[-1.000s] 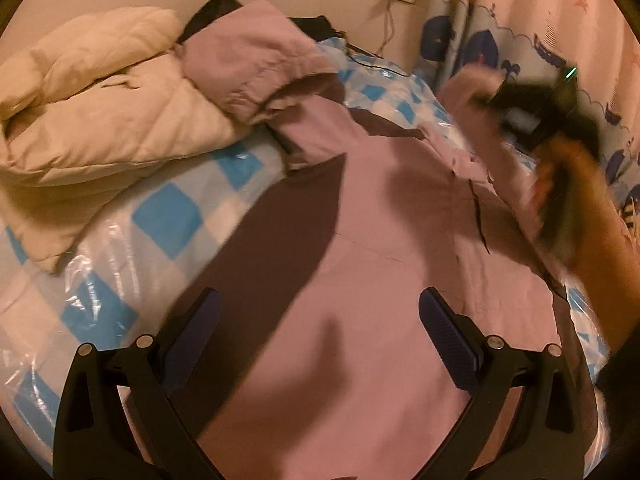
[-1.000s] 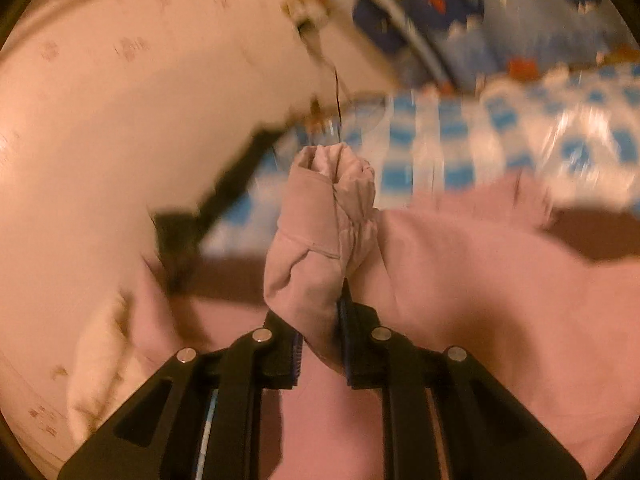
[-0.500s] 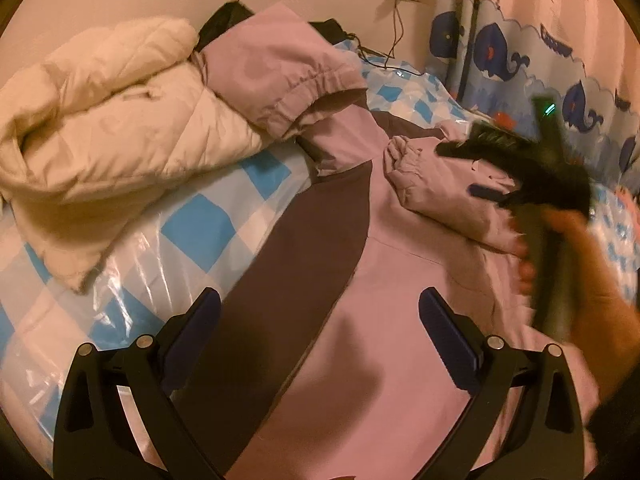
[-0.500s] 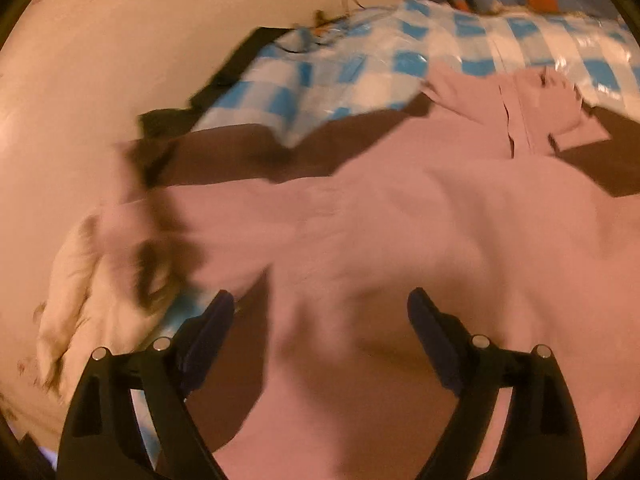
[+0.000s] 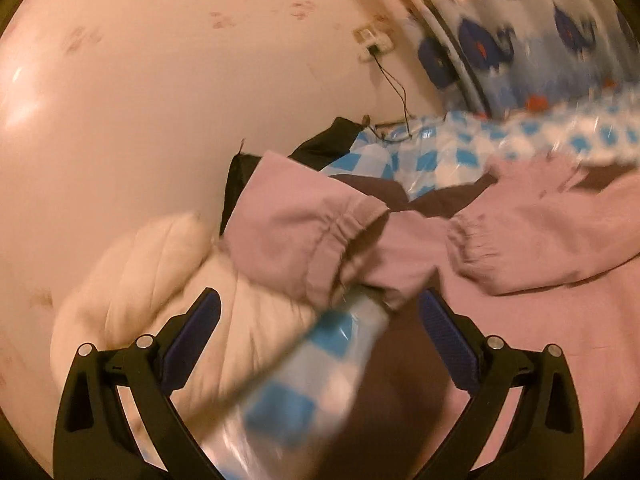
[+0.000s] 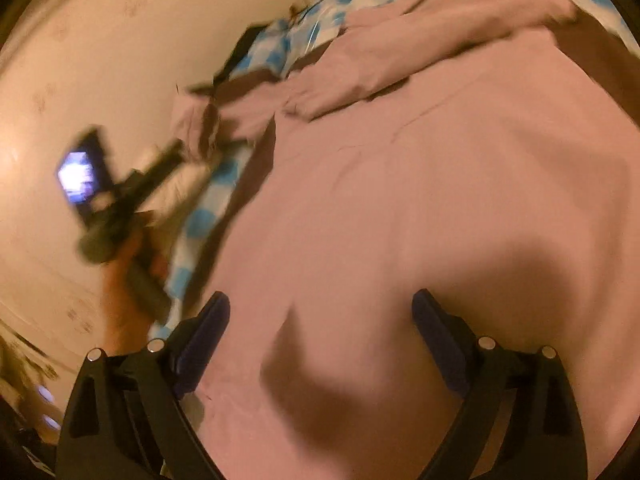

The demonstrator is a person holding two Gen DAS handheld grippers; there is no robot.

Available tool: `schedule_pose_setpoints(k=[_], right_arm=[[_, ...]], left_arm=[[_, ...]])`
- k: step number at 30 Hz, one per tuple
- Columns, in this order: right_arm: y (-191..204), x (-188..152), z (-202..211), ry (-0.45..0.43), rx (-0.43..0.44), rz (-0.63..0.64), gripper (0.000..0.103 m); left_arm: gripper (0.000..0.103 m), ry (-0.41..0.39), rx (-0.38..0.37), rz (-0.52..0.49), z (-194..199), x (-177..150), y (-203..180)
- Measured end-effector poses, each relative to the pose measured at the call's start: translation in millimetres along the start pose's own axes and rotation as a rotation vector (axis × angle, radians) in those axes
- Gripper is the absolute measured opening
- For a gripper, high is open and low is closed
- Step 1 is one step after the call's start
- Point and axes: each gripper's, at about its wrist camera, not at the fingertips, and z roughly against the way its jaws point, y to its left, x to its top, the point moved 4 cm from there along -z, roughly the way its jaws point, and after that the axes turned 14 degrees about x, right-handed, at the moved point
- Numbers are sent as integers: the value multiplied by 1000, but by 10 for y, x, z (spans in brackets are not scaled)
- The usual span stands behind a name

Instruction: Fold large clothes

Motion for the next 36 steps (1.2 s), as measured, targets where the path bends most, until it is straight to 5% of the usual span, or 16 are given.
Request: schedule_pose_setpoints(k=[5, 10, 11, 13, 14, 15, 18, 29, 36], right_arm=[[-38, 59, -59, 2, 28, -20, 89], [-45, 61, -47, -6, 52, -44, 89], [-48, 62, -43, -7, 54, -48, 89], [-55, 65, -43, -13, 60, -58, 89], [-58, 66, -42, -16, 63, -64, 89], [-62, 57, -26, -19, 67, -70, 89], [-62, 57, -31, -25, 84, -91, 89], [43, 133, 137, -78, 149, -137, 89], [27, 321, 529, -218, 207, -185, 89]], left_arm=[[95, -51, 96, -161, -508, 129, -259], [95, 63, 134, -182, -1030, 49, -328], [94, 89, 100, -154, -1100, 30, -290], [63, 130, -69, -37, -1166, -2, -146], [57, 144, -112, 8, -1180, -4, -73], [35, 157, -134, 42, -1200, 4, -4], [19, 174, -197, 111, -1151, 117, 223], [13, 136, -663, 297, -226, 1277, 592], [14, 156, -1019, 350, 696, 1992, -16]])
